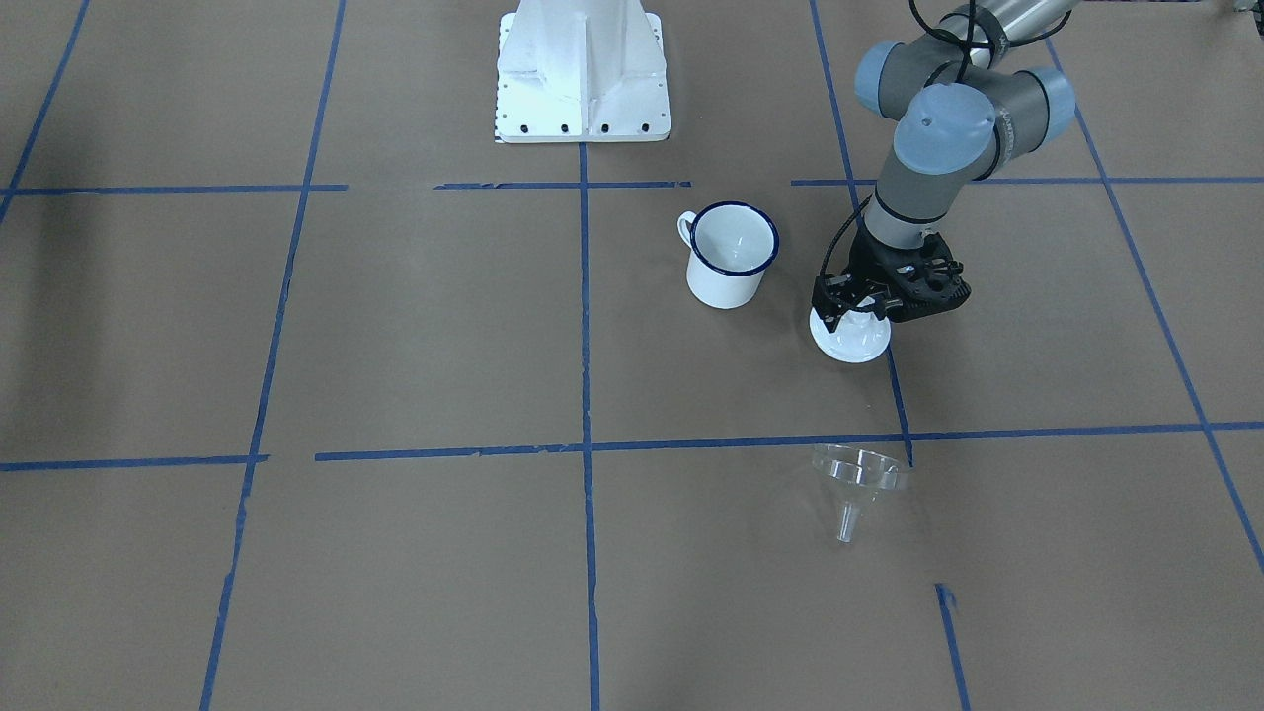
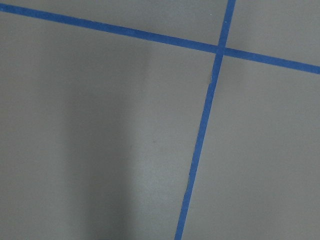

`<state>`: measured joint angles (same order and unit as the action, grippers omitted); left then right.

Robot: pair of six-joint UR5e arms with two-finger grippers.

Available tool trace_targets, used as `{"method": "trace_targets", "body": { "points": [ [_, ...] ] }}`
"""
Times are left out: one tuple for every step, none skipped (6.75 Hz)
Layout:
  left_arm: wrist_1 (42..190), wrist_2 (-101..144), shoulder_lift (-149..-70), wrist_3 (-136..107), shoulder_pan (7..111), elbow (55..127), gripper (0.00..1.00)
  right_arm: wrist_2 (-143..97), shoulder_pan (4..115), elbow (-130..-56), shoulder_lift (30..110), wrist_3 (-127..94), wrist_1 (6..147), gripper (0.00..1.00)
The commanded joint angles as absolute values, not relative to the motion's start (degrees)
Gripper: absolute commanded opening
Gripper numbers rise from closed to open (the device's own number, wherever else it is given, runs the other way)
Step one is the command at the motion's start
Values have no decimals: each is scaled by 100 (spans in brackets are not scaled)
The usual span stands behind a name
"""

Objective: Remove funnel from cup
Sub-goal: 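Move the left gripper down onto the round white lid and grasp it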

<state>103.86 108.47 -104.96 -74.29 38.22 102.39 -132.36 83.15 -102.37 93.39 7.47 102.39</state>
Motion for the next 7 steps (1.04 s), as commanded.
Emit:
{"method": "trace_targets", "body": {
  "points": [
    [10362,10854,-10468,-7234,3841,10283,62,-13236,8314,-10239,9343,747,10239,100],
    [10362,10854,-10468,-7233,3832,10257,62,-13236,8314,-10239,9343,747,10239,100],
    [10362,10854,-10468,-7225,3832,10266,61,-13236,8314,-10239,9343,747,10239,100],
    [10362,10854,-10468,-7225,3832,10257,54,-13236,8314,-10239,9343,747,10248,100],
    [10362,10863,-10459,-7233,3841,10300,19,-13236,8314,-10239,9334,747,10239,100],
    [10354,10872,-10459,-7233,3867,10327,0,-13236,8314,-10239,9343,747,10239,100],
    [10336,10889,-10459,-7233,3911,10423,0,-13236,8314,-10231,9343,747,10239,100]
  ]
}}
